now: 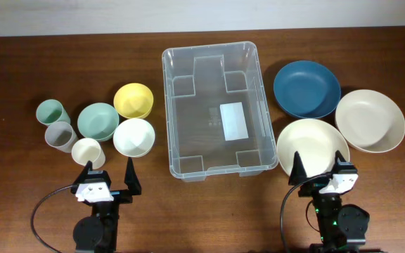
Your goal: Pack container
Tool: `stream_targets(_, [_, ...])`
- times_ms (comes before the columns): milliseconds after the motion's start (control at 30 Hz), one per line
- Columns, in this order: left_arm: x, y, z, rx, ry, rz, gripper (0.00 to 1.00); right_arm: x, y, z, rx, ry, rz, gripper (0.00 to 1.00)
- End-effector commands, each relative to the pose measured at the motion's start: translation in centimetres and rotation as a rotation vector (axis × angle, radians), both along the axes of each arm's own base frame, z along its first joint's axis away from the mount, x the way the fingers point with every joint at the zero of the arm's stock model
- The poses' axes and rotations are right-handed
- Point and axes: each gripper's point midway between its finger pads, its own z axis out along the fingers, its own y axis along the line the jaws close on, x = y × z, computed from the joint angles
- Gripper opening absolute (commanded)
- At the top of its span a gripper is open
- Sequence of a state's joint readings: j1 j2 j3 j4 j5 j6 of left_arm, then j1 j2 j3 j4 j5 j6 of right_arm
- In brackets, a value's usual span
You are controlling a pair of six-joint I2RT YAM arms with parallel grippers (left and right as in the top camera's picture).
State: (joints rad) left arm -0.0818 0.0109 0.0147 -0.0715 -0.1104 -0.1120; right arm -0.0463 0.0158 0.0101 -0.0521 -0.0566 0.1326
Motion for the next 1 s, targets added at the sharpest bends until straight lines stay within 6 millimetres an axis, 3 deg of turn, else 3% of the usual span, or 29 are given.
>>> stream_targets(0, [0.0,-0.1,-0.1,0.016,0.001,-0.007,1.00,-0.1,-1.0,1.3,0.109,-0.030,-0.062,0.99])
stream_targets(233, [0.0,-0.1,-0.1,0.016,0.001,-0.007,1.00,-0.9,-4.5,6.8,0.101,-0.072,-0.264,0.99])
stream_targets(500, [0.0,-0.1,-0.1,0.016,0.001,-0.007,1.00,0.3,-6.8,10.5,0.054,0.181,-0.410,0.99])
stream_targets(600, [0.0,-0.1,-0.1,0.016,0.001,-0.007,1.00,2.3,-7.3,12.3,0.042,0.273,-0.427,0.99])
stream_targets(767, [0.0,-0.1,-0.1,0.016,0.001,-0.007,1.00,7.7,-7.2,16.0,0.032,0.385,-0.363,0.99])
stream_targets(800, [0.0,-0.1,-0.1,0.016,0.001,-0.007,1.00,9.6,-6.8,16.8,-0.008,0.423,-0.307,0.99])
stream_targets(967, [0.0,-0.1,-0.1,0.016,0.001,-0.007,1.00,15.0,-6.7,18.0,-0.145,0.532,-0.159,0.99])
